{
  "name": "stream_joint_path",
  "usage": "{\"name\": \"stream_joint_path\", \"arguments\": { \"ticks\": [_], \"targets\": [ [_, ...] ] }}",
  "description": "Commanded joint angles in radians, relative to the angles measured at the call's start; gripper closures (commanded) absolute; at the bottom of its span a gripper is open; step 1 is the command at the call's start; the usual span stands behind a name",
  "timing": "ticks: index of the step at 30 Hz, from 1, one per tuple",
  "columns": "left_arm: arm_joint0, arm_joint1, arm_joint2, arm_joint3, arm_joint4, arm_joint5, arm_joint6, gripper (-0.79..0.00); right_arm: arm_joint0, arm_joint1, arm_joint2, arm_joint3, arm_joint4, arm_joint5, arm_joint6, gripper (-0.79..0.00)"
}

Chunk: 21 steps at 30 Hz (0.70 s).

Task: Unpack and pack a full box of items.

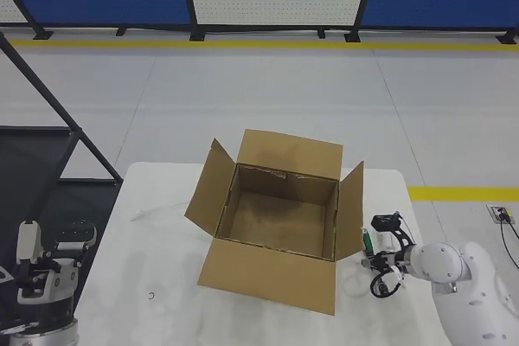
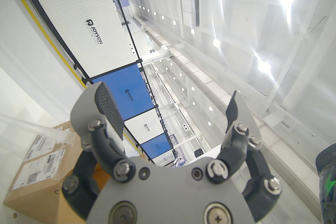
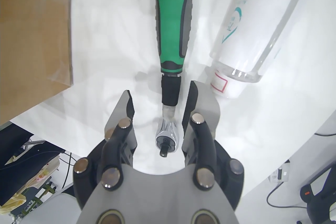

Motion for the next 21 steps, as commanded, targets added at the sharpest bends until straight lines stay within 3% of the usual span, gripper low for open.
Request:
{"name": "stream_joint_path", "arguments": {
  "ticks": [1,5,7,12,17,21],
  "targets": [
    [0.000,0.000,0.000,0.000,0.000,0.000,0.000,-0.785,-0.063,0.007,0.048,-0.113,0.037,-0.015,-0.035,-0.529],
    [0.000,0.000,0.000,0.000,0.000,0.000,0.000,-0.785,-0.210,0.018,0.154,-0.339,0.117,-0.036,-0.118,-0.634],
    [0.000,0.000,0.000,0.000,0.000,0.000,0.000,-0.785,-0.275,0.020,0.200,-0.429,0.165,-0.046,-0.178,-0.785],
    [0.000,0.000,0.000,0.000,0.000,0.000,0.000,-0.785,-0.385,0.020,0.285,-0.556,0.303,-0.098,-0.348,-0.785],
    [0.009,0.005,-0.030,0.012,0.016,-0.023,-0.037,-0.785,-0.424,0.021,0.296,-0.563,0.455,-0.221,-0.442,-0.785],
    [0.029,0.011,-0.068,0.029,0.015,-0.072,-0.098,-0.785,-0.389,0.019,0.259,-0.503,0.485,-0.137,-0.490,-0.785]
  ]
}}
